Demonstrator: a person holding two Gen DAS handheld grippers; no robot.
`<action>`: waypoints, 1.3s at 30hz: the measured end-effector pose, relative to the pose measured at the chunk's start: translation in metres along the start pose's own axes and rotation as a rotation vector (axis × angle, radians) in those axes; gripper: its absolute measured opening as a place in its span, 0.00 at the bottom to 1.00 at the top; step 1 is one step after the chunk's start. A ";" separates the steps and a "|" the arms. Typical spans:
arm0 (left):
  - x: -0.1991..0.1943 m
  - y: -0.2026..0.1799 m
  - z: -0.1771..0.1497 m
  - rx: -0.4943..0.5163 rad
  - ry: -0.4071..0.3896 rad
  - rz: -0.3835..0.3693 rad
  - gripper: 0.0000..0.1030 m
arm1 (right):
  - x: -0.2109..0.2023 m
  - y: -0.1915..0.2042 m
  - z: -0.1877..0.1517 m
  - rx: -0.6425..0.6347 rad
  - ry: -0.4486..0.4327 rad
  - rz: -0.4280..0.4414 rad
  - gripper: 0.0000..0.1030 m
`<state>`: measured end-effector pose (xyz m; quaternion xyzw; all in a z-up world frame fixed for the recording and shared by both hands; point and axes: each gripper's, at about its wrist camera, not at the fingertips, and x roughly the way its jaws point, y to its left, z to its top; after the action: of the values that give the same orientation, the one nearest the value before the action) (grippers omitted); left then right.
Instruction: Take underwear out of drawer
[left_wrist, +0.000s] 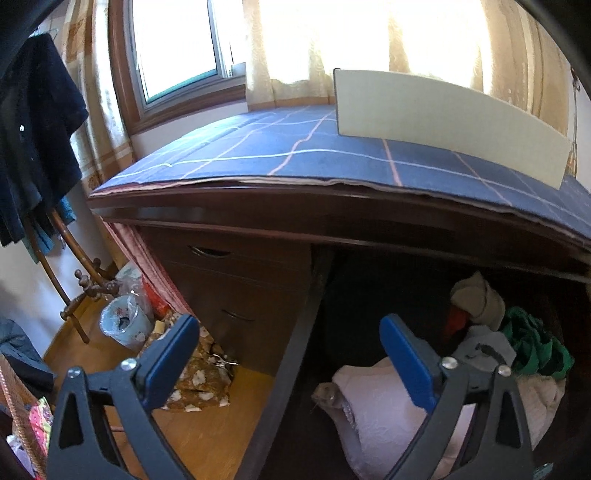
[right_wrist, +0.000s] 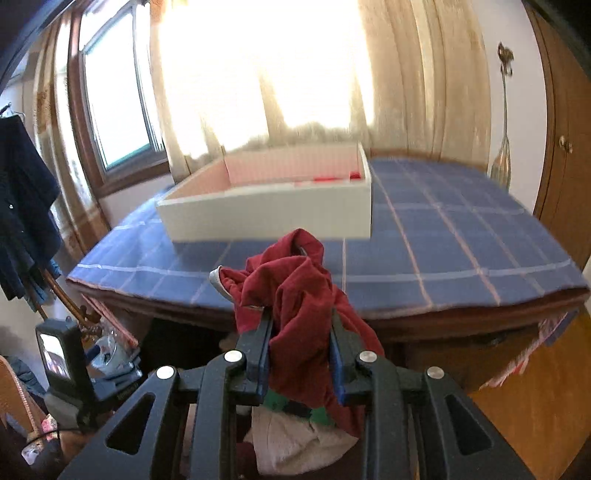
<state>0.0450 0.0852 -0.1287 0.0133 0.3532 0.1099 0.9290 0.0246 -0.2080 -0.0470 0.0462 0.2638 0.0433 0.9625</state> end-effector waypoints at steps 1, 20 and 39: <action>0.000 -0.001 -0.001 0.008 -0.003 0.001 0.93 | -0.003 0.001 0.005 -0.005 -0.017 -0.002 0.27; -0.005 -0.004 -0.003 0.021 -0.035 -0.003 0.93 | 0.012 0.023 0.088 -0.095 -0.079 -0.001 0.19; -0.005 -0.003 -0.005 0.026 -0.029 0.000 0.94 | 0.083 -0.041 -0.107 0.320 0.488 0.178 0.67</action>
<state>0.0393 0.0809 -0.1294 0.0271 0.3411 0.1051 0.9337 0.0440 -0.2324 -0.1849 0.2083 0.4858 0.0953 0.8435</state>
